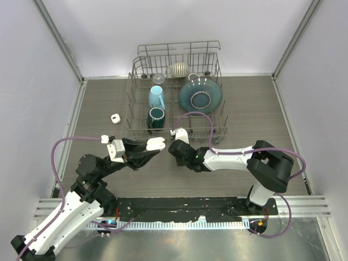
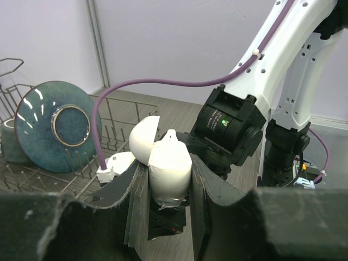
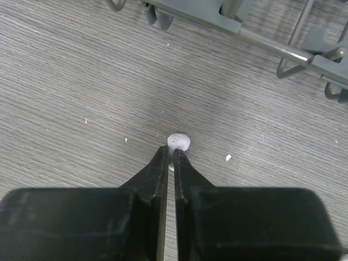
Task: Insert the wireless bluetooth earbuds into the charging case
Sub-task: Pick up the earbud from the center of the board.
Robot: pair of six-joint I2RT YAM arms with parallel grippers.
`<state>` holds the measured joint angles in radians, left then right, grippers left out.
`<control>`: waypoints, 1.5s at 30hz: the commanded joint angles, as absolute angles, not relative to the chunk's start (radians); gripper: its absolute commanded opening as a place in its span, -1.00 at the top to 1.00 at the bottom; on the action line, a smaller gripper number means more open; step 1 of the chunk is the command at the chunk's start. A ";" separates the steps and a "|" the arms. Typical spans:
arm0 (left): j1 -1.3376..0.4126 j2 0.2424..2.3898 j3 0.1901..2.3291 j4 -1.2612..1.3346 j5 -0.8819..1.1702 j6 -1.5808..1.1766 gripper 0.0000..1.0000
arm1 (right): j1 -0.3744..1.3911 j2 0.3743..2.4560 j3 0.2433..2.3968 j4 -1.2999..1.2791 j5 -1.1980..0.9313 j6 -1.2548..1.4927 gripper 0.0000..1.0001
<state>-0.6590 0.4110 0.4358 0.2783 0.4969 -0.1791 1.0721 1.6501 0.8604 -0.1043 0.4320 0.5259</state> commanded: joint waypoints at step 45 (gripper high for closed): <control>-0.661 0.422 0.416 0.327 0.140 0.296 1.00 | 1.077 1.261 1.351 -0.310 0.068 1.449 0.99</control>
<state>-0.6590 0.4362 0.3740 0.2787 0.1745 0.2386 1.0725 1.2594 1.3460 -0.3527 0.0898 1.3598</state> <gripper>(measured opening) 0.328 0.037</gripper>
